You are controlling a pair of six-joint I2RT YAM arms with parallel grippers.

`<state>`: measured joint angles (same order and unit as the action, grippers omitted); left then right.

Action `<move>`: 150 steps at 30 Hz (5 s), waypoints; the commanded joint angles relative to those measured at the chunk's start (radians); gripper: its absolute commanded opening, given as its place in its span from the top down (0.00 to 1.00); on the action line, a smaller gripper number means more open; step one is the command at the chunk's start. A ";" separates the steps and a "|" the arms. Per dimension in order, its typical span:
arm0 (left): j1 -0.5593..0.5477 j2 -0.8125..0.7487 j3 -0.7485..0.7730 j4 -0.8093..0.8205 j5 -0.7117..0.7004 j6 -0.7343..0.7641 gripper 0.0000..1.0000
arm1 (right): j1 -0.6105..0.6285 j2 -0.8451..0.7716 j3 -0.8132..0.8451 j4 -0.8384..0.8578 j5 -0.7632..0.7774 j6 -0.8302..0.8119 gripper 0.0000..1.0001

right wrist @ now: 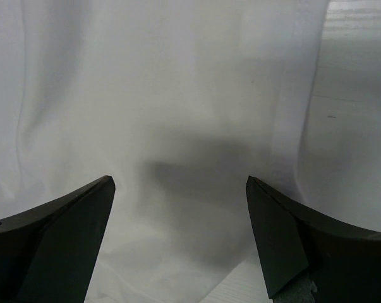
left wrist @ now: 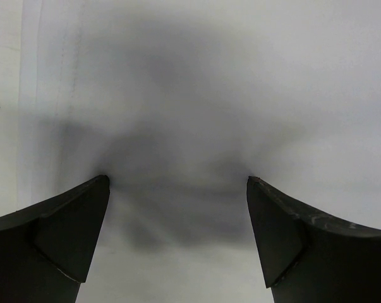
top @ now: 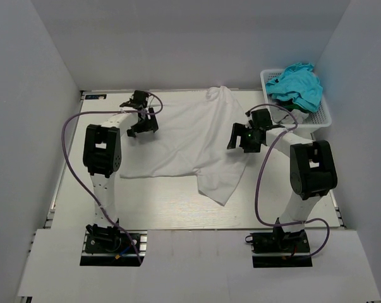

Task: Fold and stack the t-shirts
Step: Flatten out the tshirt, then grap the side of the flattened tshirt closest away from the robot with both arms

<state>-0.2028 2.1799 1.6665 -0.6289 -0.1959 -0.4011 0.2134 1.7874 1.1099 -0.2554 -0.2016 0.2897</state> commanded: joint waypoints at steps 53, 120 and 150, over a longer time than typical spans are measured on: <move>0.072 -0.750 -0.789 -0.207 -0.148 -0.556 0.00 | 0.247 -0.457 -0.292 -0.280 -0.002 0.025 0.10; 0.114 -0.749 -0.929 -0.247 0.015 -0.528 1.00 | 0.656 -0.529 -0.513 -0.445 0.062 0.259 1.00; 0.121 -0.533 -0.433 -0.377 0.047 -0.544 1.00 | 0.339 -0.387 -0.007 -0.450 0.310 0.126 1.00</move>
<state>-0.0891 1.6196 1.1614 -0.9703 -0.1341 -0.9257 0.5999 1.3674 1.0348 -0.7059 0.0685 0.4725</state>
